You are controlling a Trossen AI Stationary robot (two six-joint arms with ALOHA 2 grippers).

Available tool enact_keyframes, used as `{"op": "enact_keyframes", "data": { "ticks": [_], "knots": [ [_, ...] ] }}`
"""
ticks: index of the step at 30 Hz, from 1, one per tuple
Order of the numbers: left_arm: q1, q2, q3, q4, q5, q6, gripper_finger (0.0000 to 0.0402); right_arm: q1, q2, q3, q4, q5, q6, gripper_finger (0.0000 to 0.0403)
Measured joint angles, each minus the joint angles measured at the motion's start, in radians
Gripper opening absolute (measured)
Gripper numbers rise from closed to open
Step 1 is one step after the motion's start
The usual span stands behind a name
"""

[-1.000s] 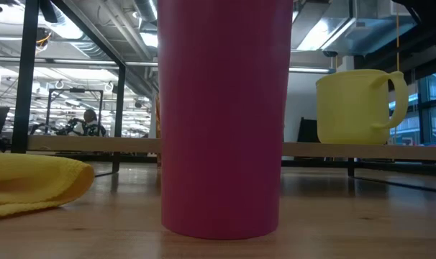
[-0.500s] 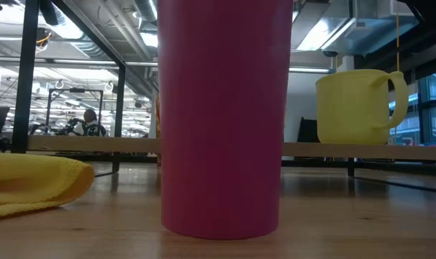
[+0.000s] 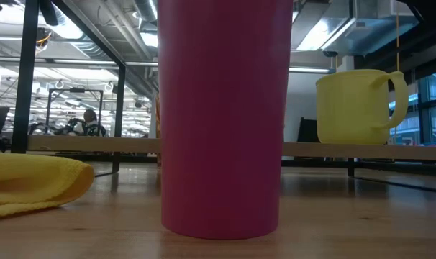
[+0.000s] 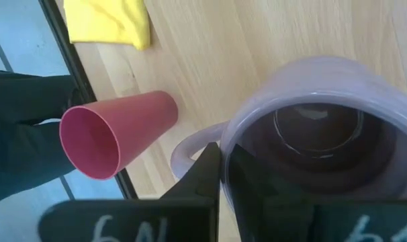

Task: Stack small to large cups/mugs on shelf
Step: Put the purple mug on the shelf

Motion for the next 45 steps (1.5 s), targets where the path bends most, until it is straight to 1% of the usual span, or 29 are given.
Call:
{"op": "enact_keyframes", "data": {
  "ticks": [11,21,25,32,38,42,45],
  "knots": [
    [0.000,0.000,0.000,0.000,0.000,0.000,0.0031,0.002,0.000,0.000,-0.030,0.000,-0.006,0.0022],
    [0.000,0.000,0.000,0.000,0.007,0.000,0.0031,0.042,-0.001,0.000,-0.066,-0.006,-0.055,0.0023],
    [0.000,0.000,0.000,-0.003,0.008,0.000,0.0031,0.034,-0.003,0.000,-0.061,0.001,-0.101,0.0023],
    [0.000,0.000,0.000,-0.004,0.008,0.000,0.0031,0.010,-0.004,-0.002,-0.087,0.005,-0.135,0.0023],
    [0.000,0.000,0.000,-0.014,0.008,0.000,0.0031,-0.008,-0.020,-0.104,-0.071,-0.013,-0.129,0.0022],
    [0.000,0.000,0.000,-0.015,0.008,0.005,0.0031,-0.008,-0.084,-0.146,0.019,-0.027,-0.112,0.0023],
    [0.000,0.000,0.000,-0.015,0.008,0.008,0.0031,-0.011,-0.124,-0.214,0.032,-0.028,-0.100,0.0024]
  ]
}}
